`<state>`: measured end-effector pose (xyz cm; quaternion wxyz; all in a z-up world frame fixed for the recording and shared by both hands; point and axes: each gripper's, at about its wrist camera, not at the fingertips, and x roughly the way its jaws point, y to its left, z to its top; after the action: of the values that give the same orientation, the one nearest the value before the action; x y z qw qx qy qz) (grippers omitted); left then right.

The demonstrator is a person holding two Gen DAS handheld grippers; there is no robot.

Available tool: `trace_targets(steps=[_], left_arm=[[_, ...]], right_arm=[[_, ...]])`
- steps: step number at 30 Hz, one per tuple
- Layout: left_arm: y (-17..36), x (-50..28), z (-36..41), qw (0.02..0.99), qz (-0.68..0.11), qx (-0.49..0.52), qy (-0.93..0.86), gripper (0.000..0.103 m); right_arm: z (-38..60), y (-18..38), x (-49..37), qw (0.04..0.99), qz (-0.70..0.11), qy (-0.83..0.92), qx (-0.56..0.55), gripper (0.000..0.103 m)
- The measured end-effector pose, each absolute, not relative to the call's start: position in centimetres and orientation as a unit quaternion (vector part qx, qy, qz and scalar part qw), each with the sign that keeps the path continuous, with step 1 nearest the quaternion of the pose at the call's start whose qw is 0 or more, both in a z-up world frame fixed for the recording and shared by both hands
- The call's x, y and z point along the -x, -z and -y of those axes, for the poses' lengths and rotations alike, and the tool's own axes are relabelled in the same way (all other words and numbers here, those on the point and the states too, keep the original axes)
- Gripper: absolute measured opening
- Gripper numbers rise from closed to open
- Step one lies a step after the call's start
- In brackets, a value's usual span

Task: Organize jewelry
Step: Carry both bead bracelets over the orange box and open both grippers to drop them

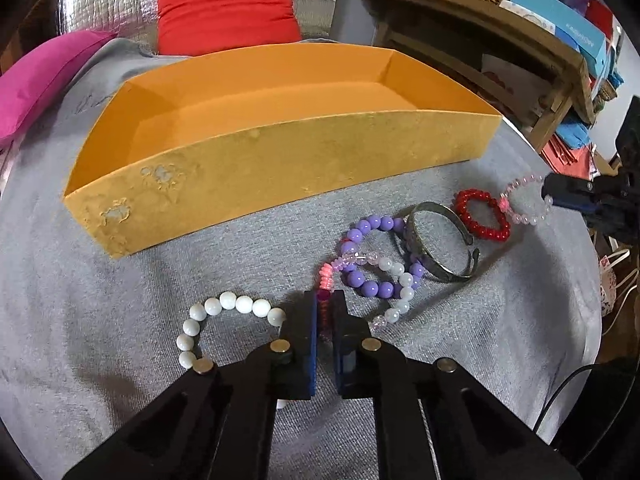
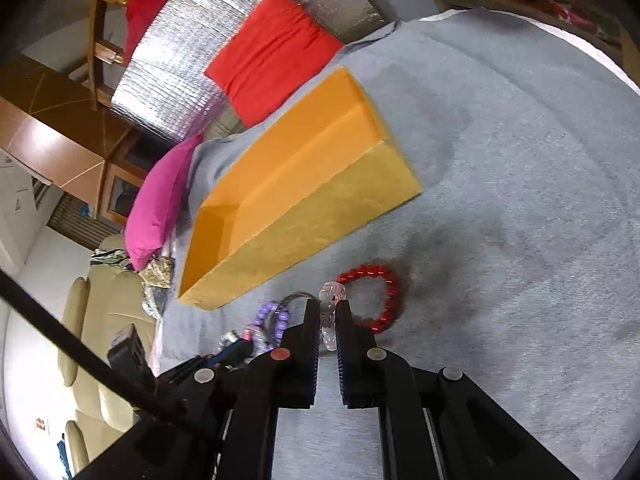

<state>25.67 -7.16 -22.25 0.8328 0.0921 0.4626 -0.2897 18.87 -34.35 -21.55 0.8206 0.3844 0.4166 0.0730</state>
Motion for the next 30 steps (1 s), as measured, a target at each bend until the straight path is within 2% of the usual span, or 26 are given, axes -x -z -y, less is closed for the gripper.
trace_targets(steps=[18, 30], left_arm=[[14.8, -22.6, 3.9, 0.875, -0.374, -0.039, 0.305, 0.007], [11.5, -24.3, 4.3, 0.892, -0.338, -0.014, 0.301, 0.007]], right_arm=[[31.8, 18.9, -19.0, 0.852, -0.355, -0.108, -0.369, 0.009], [29.5, 15.7, -21.0, 0.888, -0.285, -0.131, -0.337, 0.009]])
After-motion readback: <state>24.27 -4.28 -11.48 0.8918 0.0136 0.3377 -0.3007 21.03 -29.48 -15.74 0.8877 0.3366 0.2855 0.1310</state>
